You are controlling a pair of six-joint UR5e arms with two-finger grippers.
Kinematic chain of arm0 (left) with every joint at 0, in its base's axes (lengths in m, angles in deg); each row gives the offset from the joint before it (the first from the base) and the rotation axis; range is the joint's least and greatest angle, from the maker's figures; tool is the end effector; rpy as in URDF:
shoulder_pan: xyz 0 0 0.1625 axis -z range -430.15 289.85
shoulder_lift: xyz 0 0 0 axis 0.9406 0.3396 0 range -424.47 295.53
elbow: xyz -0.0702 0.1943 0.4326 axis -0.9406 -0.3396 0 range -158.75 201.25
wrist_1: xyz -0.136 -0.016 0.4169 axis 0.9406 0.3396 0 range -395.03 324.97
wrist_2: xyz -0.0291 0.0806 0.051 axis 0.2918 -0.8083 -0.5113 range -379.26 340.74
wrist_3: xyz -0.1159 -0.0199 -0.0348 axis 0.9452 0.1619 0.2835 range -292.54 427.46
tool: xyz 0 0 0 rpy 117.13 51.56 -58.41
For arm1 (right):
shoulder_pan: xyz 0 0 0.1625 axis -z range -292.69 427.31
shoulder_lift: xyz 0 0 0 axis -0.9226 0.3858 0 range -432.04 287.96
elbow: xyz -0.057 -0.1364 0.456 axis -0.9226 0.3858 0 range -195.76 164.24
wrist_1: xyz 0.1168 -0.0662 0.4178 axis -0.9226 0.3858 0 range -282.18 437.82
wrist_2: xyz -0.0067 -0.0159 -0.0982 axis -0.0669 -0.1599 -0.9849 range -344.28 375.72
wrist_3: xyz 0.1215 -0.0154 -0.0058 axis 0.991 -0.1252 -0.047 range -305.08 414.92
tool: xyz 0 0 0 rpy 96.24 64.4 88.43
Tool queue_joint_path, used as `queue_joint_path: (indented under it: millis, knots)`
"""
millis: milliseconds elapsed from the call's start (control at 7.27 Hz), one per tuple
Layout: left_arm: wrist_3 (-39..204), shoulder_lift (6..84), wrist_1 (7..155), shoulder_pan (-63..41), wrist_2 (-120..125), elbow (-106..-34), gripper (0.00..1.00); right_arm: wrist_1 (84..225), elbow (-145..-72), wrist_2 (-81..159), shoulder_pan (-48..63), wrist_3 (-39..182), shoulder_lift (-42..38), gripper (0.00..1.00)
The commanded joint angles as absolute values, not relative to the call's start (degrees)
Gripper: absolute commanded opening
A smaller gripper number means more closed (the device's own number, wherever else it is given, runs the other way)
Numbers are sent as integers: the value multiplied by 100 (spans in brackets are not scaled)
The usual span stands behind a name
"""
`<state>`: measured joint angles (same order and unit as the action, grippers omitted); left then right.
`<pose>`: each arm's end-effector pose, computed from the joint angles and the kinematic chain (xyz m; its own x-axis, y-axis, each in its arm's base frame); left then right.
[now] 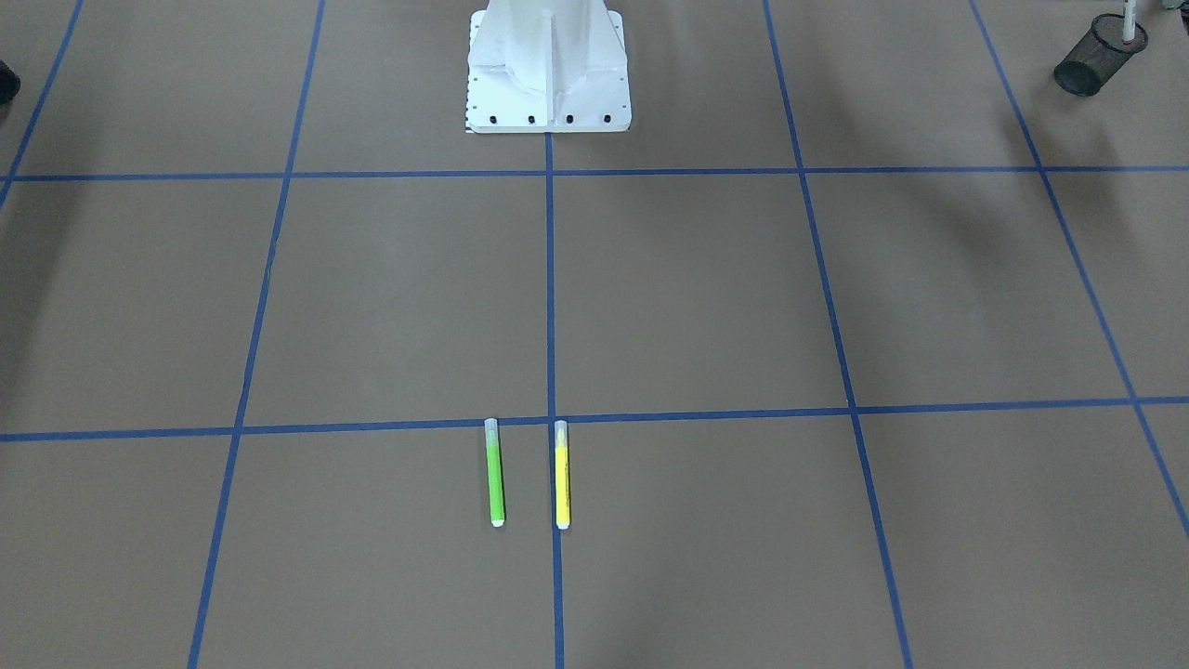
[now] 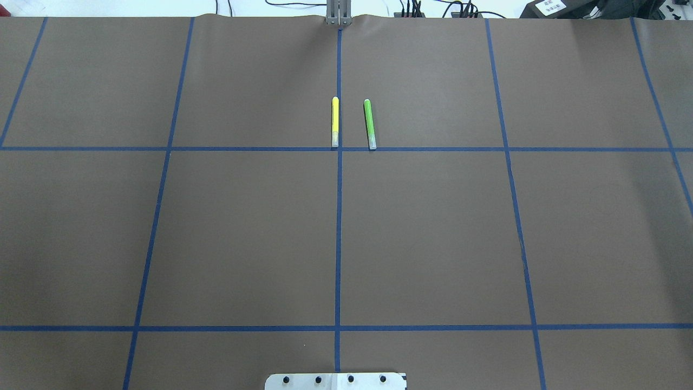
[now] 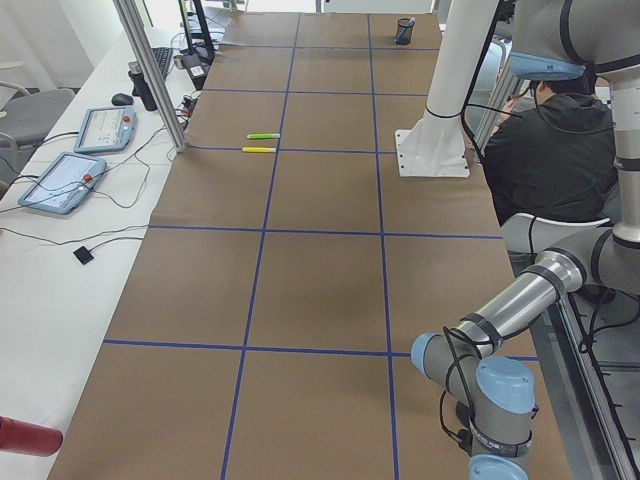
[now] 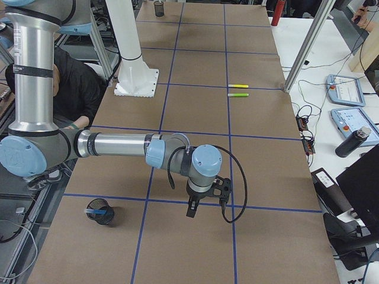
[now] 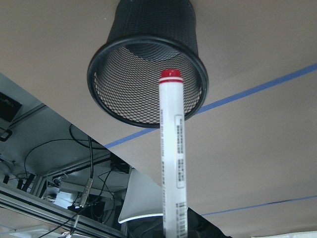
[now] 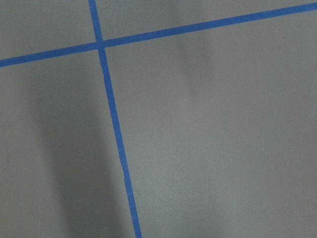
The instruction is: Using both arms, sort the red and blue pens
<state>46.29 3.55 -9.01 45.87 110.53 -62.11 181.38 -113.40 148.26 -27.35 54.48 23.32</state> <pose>-0.0884 -0.0559 0.9025 0.3752 -0.8648 -0.3337 -0.1667 0.2912 -0.9420 0.0870 -0.4476 0.7312 0.7242 0.1842 0.6646 -0.0741 0.9789 -0.1905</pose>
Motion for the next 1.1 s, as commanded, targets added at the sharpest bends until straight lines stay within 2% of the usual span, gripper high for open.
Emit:
queue_joint_path:
  millis: [0, 138, 275, 550, 963]
  knots:
    - [4619, 355, -804, 4587, 11055, -6005, 0, 18135, -11341, 14826, -2735, 5448, 2332, 100]
    - [4610, 347, -787, 4587, 11064, -5996, 31, 18135, -11341, 14826, -2735, 5448, 2332, 100]
    - [4454, 338, -552, 4587, 11369, -5831, 99, 18144, -11332, 14826, -2735, 5448, 2332, 100]
    - [4408, 442, -497, 4587, 11574, -5855, 100, 18135, -11350, 14826, -2735, 5439, 2306, 100]
    - [4417, 1371, -506, 4587, 11574, -6206, 100, 18135, -11551, 14861, -2735, 5430, 2298, 100]
